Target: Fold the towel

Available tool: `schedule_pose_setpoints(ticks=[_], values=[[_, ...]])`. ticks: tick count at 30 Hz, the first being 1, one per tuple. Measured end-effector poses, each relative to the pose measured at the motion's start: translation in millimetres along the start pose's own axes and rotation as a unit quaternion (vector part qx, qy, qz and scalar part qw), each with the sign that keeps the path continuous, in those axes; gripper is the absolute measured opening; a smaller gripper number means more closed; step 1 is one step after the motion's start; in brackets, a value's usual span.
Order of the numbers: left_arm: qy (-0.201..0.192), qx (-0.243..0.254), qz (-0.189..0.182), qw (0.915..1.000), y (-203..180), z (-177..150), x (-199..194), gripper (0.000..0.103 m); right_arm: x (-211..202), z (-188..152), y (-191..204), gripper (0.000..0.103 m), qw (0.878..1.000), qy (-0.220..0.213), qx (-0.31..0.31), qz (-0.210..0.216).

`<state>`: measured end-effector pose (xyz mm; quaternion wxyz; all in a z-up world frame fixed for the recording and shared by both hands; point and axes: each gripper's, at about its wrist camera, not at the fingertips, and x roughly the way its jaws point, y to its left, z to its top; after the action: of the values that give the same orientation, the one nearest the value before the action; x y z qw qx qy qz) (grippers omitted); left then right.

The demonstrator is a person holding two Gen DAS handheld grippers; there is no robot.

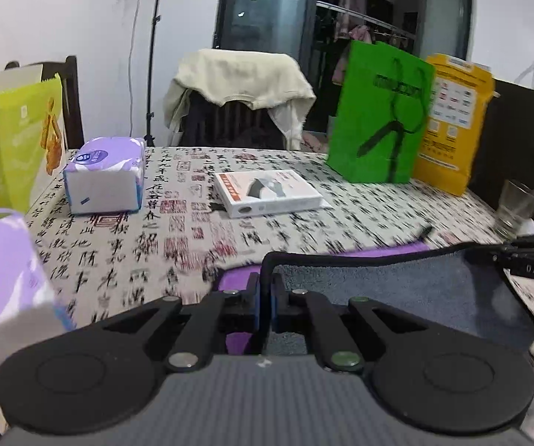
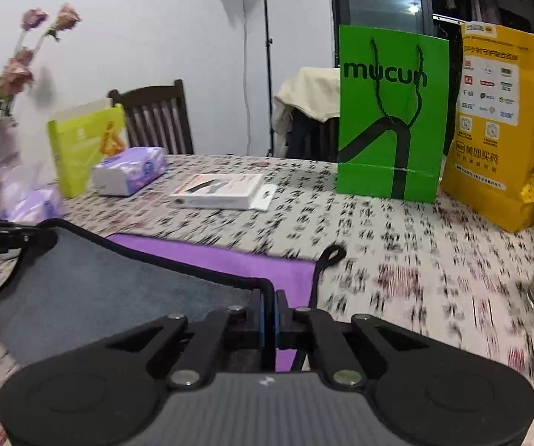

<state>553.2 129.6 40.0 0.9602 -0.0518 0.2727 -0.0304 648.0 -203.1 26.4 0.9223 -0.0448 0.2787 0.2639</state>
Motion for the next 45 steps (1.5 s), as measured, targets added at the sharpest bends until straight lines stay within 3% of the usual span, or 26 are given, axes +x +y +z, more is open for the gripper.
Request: schedule_pose_setpoints(ticks=[7,10,14,17,20,24,26,32,38,45], values=[[0.026,-0.023,0.012,0.9993,18.1,14.8,48.8,0.006,59.4,22.5,-5.8,0.004,0.999,0.034,0.004,-0.023],[0.042,-0.026,0.036,0.9981,22.1,11.7,63.7,0.012,78.6,26.0,-4.9,0.005,0.998,0.057,-0.003,-0.032],[0.029,-0.015,0.079,0.9963,22.6,6.2,60.3,0.046,85.1,25.5,-3.3,0.013,0.997,0.053,0.001,-0.056],[0.023,-0.001,0.08,0.9965,21.7,6.7,45.2,0.054,76.5,26.7,-4.6,0.023,0.997,0.048,0.006,-0.059],[0.01,-0.003,0.089,0.996,21.0,12.8,23.3,0.073,59.8,30.8,-8.8,0.035,0.997,0.039,0.019,-0.058],[-0.02,-0.005,0.096,0.9952,15.1,19.4,-16.1,0.091,27.1,34.9,-10.2,0.043,0.998,0.026,0.03,-0.055],[-0.027,-0.01,0.098,0.9948,11.6,20.9,-34.2,0.101,8.8,35.0,-8.8,0.055,0.998,0.024,0.032,-0.051],[-0.008,-0.005,0.11,0.9939,-6.1,5.7,-79.8,0.102,-47.0,26.4,4.0,0.078,0.999,0.014,0.035,-0.037],[-0.029,0.016,0.105,0.994,-26.6,-25.3,-137.5,0.103,-102.3,6.4,23.0,0.083,0.999,-0.005,0.046,-0.011],[-0.058,0.002,0.111,0.9922,-40.0,-69.6,-197.6,0.103,-149.1,-32.3,52.3,0.084,0.999,-0.012,0.031,-0.009]])
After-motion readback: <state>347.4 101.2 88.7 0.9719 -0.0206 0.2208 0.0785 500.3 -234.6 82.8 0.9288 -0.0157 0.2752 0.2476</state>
